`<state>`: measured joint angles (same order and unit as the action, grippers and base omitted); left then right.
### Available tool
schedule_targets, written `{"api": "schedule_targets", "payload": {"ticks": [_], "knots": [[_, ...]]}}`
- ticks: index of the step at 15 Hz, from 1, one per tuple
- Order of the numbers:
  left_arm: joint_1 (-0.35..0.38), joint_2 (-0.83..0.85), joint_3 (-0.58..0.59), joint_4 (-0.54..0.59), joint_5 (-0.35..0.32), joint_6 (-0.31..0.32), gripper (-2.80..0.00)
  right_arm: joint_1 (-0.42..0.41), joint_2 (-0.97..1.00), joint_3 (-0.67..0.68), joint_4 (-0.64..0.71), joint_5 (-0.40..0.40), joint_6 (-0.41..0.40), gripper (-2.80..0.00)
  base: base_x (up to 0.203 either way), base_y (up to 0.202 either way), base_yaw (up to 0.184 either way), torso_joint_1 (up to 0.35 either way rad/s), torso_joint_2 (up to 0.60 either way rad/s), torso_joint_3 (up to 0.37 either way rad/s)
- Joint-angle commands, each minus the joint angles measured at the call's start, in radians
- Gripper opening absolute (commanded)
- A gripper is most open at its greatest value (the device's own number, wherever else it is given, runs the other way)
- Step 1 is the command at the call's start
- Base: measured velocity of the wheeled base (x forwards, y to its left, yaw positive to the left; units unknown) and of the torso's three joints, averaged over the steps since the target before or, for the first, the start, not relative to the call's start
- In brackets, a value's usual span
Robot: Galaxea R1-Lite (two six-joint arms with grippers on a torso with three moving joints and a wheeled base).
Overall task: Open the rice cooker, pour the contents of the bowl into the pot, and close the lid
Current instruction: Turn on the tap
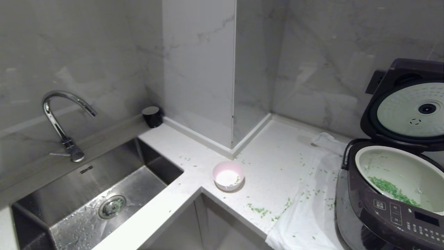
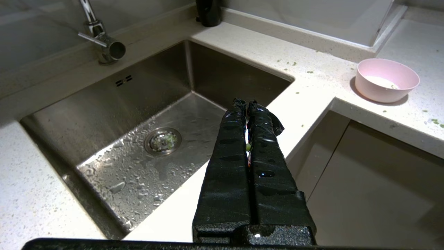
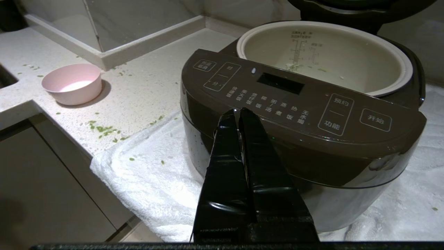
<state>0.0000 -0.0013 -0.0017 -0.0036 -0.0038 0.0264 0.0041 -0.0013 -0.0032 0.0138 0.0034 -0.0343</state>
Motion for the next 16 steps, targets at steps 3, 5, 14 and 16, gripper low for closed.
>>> {"api": "schedule_targets", "payload": {"ticks": [3,5,14,16], "knots": [[0.004,0.001,-0.012,0.009,0.012,0.007,-2.80,0.001,0.001,0.000,0.000,0.000,0.004,-2.80,0.000,0.000,0.000,0.000,0.00,0.000],[0.005,0.064,-0.107,0.015,0.024,0.004,-2.80,0.001,0.001,0.000,0.000,0.000,0.004,-2.80,0.000,0.000,0.000,0.000,0.00,0.000],[0.075,0.833,-0.376,-0.167,0.069,-0.119,-2.80,0.001,0.001,0.000,0.000,0.000,0.004,-2.80,0.000,0.000,0.000,0.000,0.00,0.000],[0.079,1.005,-0.426,-0.203,0.128,-0.169,-2.80,0.001,0.001,0.000,0.000,0.000,0.004,-2.80,0.000,0.000,0.000,0.000,0.00,0.000]]}}
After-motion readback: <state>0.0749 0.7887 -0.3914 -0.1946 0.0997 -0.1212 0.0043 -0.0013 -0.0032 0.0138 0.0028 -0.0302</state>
